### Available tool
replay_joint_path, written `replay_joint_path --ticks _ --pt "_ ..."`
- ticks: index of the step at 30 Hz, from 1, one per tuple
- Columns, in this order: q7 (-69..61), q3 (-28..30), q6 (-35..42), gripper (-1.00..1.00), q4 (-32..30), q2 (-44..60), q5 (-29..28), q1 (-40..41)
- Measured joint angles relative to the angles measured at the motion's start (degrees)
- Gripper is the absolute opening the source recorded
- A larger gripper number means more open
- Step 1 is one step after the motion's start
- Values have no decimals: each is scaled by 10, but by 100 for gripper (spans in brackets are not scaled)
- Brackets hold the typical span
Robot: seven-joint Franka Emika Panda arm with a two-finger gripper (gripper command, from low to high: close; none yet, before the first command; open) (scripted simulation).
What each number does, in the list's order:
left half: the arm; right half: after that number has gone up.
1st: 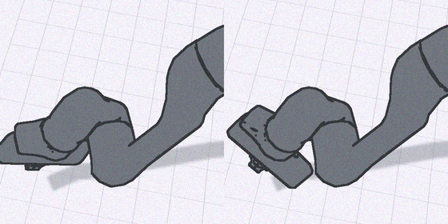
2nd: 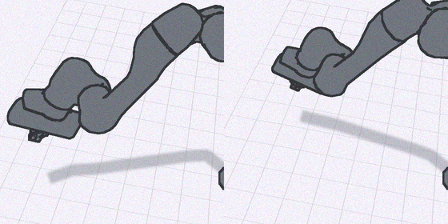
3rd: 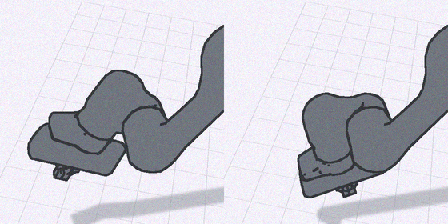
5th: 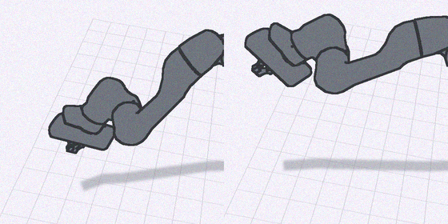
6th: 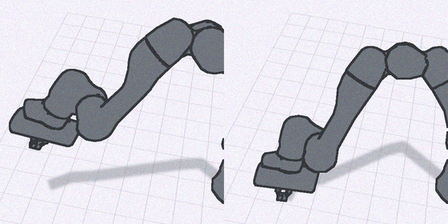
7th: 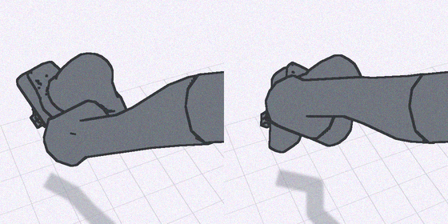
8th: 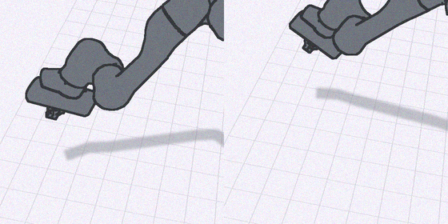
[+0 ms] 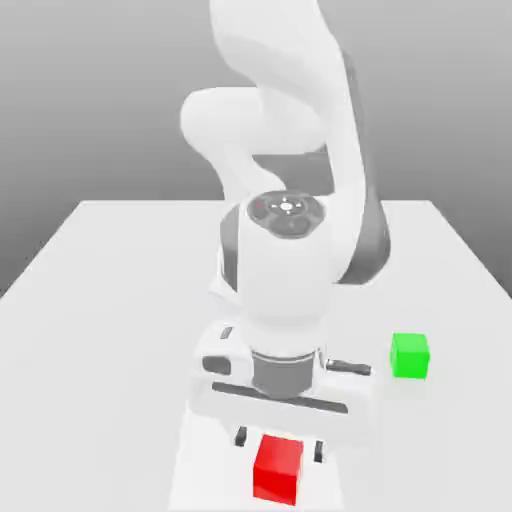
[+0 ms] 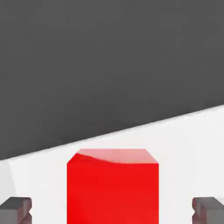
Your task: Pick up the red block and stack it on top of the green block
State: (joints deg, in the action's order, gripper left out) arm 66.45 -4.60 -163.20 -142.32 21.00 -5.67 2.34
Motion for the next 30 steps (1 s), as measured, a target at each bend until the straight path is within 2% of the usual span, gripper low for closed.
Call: replay_joint_path --ticks 7,13,21,30 --pt "1 -1 0 -100 0 -1 -1 1" --pt "0 -29 83 -100 -25 -110 40 2" --pt "224 -113 107 -100 -125 -242 146 -150" --pt "503 -235 105 -100 -238 -354 207 -227"
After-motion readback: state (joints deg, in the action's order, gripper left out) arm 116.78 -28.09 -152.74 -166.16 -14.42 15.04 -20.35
